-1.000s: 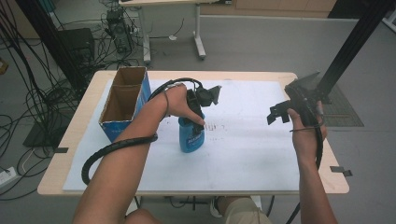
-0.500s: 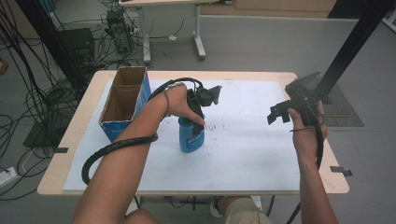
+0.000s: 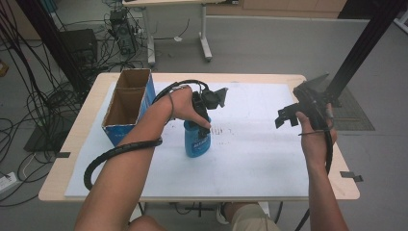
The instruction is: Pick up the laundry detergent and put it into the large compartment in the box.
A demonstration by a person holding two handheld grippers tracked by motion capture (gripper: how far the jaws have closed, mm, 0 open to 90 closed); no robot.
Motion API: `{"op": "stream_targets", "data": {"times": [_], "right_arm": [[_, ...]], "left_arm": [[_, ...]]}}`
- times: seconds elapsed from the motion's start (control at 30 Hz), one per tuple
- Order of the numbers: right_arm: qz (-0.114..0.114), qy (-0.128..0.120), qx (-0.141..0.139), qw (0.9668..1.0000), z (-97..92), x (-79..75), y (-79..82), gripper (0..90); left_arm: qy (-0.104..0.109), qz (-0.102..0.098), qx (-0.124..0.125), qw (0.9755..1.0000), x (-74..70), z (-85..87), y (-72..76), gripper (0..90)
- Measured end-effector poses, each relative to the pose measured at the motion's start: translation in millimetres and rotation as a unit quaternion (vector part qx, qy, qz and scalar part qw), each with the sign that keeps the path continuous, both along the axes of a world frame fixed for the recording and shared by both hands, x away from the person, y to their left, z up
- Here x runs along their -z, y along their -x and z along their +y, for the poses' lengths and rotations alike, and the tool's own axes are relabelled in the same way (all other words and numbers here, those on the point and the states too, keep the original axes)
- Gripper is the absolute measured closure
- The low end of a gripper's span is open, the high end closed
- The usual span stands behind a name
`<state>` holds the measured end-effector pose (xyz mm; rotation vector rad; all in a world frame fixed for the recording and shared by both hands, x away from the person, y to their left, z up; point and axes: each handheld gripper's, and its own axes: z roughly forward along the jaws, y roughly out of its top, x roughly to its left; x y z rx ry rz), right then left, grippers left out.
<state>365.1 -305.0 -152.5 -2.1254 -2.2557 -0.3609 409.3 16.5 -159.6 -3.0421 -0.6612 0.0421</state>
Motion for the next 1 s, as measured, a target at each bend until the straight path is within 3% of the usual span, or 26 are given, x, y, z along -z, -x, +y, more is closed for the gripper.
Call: {"op": "stream_targets", "data": {"times": [1.0], "right_arm": [[-0.003,-0.001,-0.002,1.0,-0.7,-0.5,1.5,5.7]], "left_arm": [[-0.001,-0.004,0.001,1.0,-2.1,-0.5,1.4,6.3]]}}
